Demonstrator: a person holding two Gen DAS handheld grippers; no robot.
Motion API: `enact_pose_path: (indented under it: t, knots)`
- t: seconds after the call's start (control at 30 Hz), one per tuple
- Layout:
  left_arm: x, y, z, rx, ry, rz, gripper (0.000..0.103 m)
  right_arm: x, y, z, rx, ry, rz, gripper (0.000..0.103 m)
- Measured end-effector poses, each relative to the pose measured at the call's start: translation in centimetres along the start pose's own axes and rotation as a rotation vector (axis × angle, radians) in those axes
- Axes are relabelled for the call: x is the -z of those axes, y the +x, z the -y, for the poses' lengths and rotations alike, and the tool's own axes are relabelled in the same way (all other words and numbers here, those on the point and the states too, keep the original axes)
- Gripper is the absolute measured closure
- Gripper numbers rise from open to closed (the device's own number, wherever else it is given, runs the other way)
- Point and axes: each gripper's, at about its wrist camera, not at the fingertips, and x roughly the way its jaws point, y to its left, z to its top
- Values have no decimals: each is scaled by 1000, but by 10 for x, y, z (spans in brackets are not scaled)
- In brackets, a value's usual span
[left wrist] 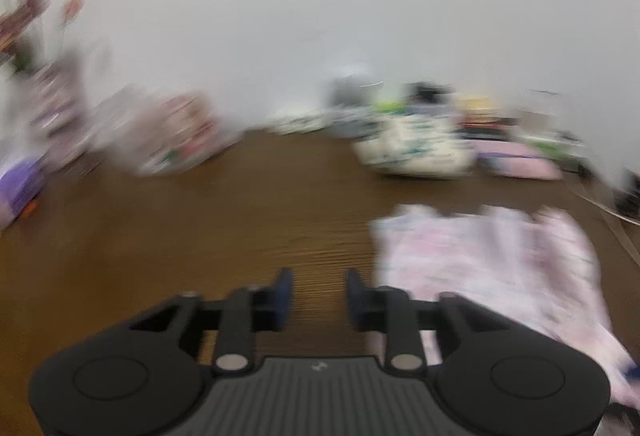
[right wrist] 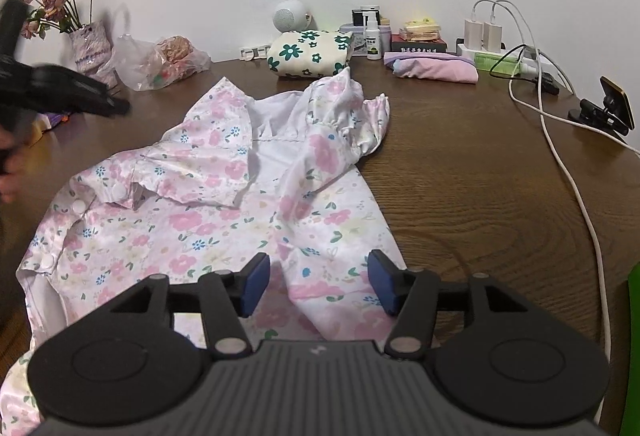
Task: Fold clothes
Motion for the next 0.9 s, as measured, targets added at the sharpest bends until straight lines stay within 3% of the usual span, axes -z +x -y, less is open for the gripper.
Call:
enact_pose_path:
  t: [0.07,0.17,0.3,0.33,0.37,0.4,0.43,0.5,0.53,0.57,0.6,0.67,0.73,0.77,0.83,0.87,0.9]
  knots:
    - [15,-7,32,111,208,4,33,-4,-1,3,-10,20,-12,49]
    - [45,-13,82,125,546,42,32,-20,-13,11,-21,68,19,50]
    - [53,11,98,99,647,-38,30,-59,-28,11,32,53,109,40]
    - [50,16,92,122,607,-60,30,-71,-23,11,33,55,109,39]
    - [45,21,83,153,546,-82,37,-81,-16,10,35,54,99,38]
    - [40,26,74,184,485,-104,68,-90,-4,8,39,49,76,37]
    - [35,31,65,216,423,-126,90,-99,7,6,42,44,54,37]
    - [28,37,44,269,294,-146,101,-110,31,2,53,28,20,39]
    - [27,37,32,264,232,-127,101,-112,41,2,59,22,5,42]
    - [26,36,20,250,174,-104,101,-111,47,4,67,20,-12,56]
    - [25,34,6,221,97,-79,101,-111,54,6,74,19,-28,78]
    - [25,27,-30,110,-140,-26,100,-111,67,10,89,17,-62,98]
    - [28,22,-63,-13,-374,-5,94,-110,78,16,111,21,-85,98]
    - [32,21,-78,-78,-481,-22,84,-111,80,21,142,36,-80,98]
    - [34,21,-87,-112,-525,-43,83,-111,82,28,245,67,-52,88]
    - [32,19,-86,-111,-513,-38,76,-110,80,29,302,78,-26,65]
    - [30,18,-83,-109,-497,-32,60,-109,78,29,326,78,-16,39]
